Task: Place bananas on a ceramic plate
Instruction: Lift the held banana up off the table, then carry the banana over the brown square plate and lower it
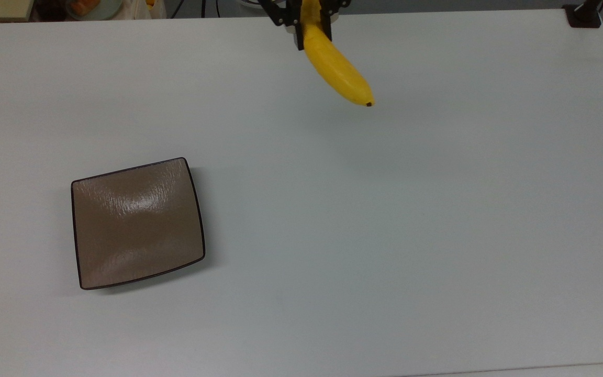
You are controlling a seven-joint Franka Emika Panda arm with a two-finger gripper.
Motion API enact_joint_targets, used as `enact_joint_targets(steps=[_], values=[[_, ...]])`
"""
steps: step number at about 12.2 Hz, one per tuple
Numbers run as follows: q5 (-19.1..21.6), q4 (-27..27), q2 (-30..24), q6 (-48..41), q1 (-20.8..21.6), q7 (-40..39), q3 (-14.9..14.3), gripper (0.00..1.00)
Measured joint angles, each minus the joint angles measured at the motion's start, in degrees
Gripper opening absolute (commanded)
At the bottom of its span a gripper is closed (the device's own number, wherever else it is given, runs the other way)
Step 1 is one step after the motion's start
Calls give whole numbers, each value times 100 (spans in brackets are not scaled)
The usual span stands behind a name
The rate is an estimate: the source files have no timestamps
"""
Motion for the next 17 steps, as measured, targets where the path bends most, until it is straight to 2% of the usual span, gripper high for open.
enact_joint_targets(steps=[2, 5, 8, 12, 17], values=[[2, -92, 41, 0, -414, -557, -1, 0], [210, -40, 485, 220, -1365, -1683, -10, 0], [226, -11, 1169, 1420, -2014, -2196, -7, 0], [226, -6, 2020, 2715, -2302, -2316, -3, 0], [226, -6, 2641, 3372, -2315, -2338, 2, 0]])
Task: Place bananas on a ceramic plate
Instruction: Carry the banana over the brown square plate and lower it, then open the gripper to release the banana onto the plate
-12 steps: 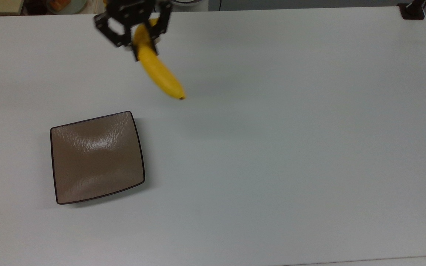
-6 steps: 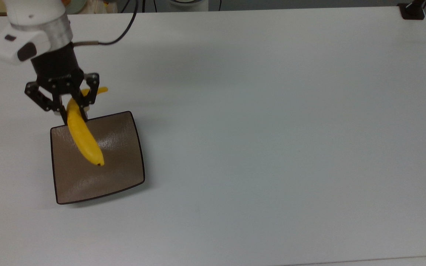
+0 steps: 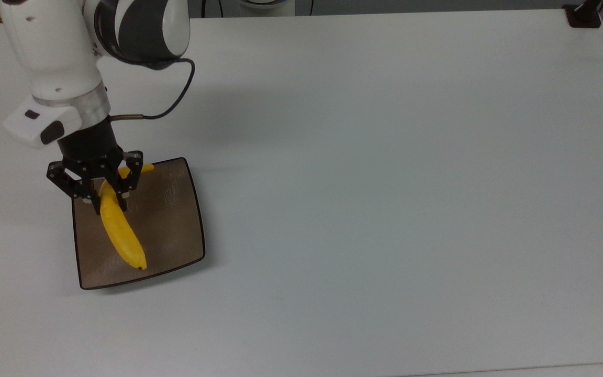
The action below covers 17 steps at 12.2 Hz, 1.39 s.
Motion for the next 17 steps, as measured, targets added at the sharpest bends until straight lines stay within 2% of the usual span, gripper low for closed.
enact_joint_targets(steps=[7, 8, 9, 10, 12, 13, 14, 15, 17], values=[[0, 3, 337, 131, -3, -1, 0, 0], [0, 3, 349, 131, -3, -1, 0, 3], [0, 3, 355, 131, -3, -1, 1, 13], [0, 3, 363, 131, -3, -1, 1, 30], [0, 3, 368, 131, -3, -1, 0, 36], [0, 3, 368, 131, -3, -1, 0, 56], [0, 3, 368, 131, -3, -1, 0, 84], [0, 3, 368, 131, -3, -1, 0, 100], [0, 5, 368, 132, -3, -1, 1, 100]])
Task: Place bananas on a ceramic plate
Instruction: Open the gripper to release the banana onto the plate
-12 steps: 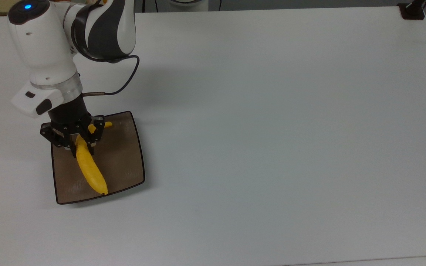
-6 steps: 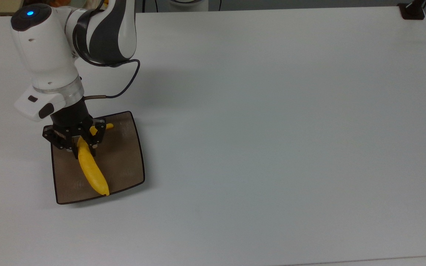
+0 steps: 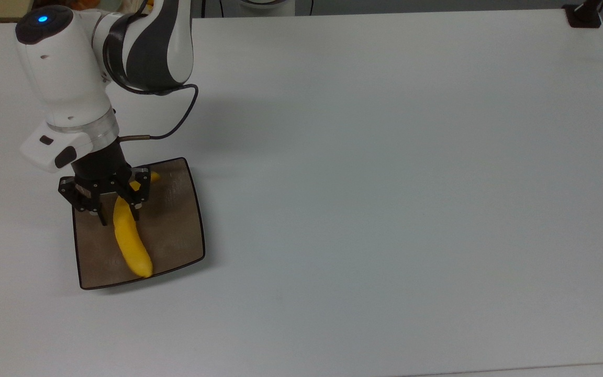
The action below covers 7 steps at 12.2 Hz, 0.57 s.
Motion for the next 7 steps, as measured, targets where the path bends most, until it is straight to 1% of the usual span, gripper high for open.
enact_joint_targets(steps=[5, 7], values=[[0, 124, -52, 4, 1, 0, 11, 100], [0, 143, -306, -98, 1, 1, 17, 100]])
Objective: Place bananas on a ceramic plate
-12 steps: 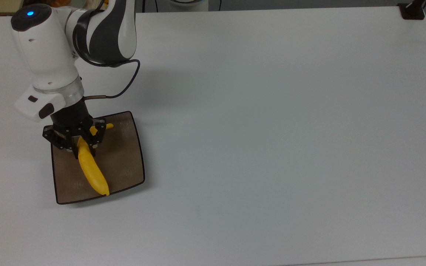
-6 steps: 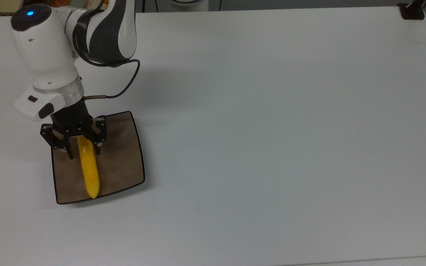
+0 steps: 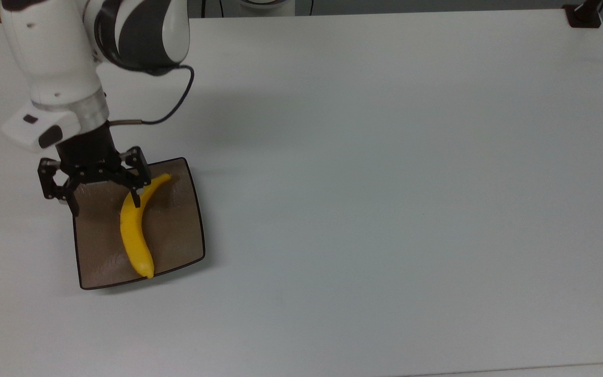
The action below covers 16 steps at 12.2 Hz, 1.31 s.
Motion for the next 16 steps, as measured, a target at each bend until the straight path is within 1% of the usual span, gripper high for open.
enact_joint_targets(steps=[2, 3, 6, 7, 10, 11, 12, 14, 15, 16], values=[[0, 2, -379, -584, -5, 80, -20, 100], [0, 3, -729, -1142, -6, 245, -56, 100], [0, 0, -2066, -3228, 71, 1090, -270, 100], [0, -8, -2488, -3930, 127, 1189, -299, 100], [0, -73, -3152, -5078, 418, 1290, -329, 100], [0, -145, -3345, -5354, 658, 1410, -332, 100], [0, -226, -3423, -5393, 853, 1634, -336, 100], [0, -422, -3463, -5384, 1428, 2395, -346, 100], [-9, -546, -3459, -5273, 1729, 2661, -415, 100], [-33, -688, -3458, -5067, 2003, 2780, -566, 100]])
